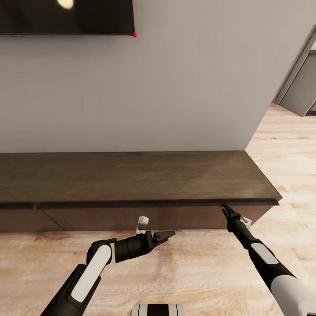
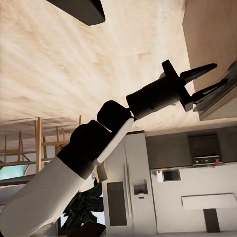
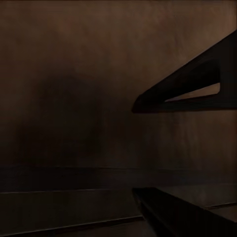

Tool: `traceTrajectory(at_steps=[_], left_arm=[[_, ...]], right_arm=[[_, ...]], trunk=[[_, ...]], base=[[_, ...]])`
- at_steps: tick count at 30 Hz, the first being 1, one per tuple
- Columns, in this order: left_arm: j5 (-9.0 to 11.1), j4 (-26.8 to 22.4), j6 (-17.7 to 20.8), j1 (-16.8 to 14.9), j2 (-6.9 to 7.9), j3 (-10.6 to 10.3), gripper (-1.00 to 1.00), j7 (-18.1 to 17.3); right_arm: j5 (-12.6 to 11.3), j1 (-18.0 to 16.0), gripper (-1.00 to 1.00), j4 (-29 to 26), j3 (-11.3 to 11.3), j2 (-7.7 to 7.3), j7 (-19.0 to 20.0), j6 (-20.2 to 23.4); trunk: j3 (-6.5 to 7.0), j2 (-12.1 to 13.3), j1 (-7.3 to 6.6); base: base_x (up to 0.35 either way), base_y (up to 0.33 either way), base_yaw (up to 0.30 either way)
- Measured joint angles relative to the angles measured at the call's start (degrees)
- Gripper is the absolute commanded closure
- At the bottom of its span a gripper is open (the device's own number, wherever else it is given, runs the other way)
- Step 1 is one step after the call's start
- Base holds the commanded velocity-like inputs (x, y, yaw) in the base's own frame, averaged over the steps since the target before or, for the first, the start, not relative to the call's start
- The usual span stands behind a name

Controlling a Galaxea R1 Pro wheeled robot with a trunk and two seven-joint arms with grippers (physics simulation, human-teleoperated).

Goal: Place each of the two pumpkins and all three candles from the living room inside a cabinet in the living room (use any cabinet), then make sure every cabinet is closed, and position the cauldron so it is next to a table in the living room.

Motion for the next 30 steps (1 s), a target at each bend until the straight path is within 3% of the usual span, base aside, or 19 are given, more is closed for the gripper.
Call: traceTrajectory(at_steps=[30], left_arm=[[0.01,0.23,0.02,0.00,0.00,0.09,-1.00,0.03]], right_arm=[[-0.37,-0.03,1.00,-0.75,0.06,0.05,2.42,0.30]], trunk=[[0.01,0.00,0.00]], base=[[0.000,0.000,0.000]])
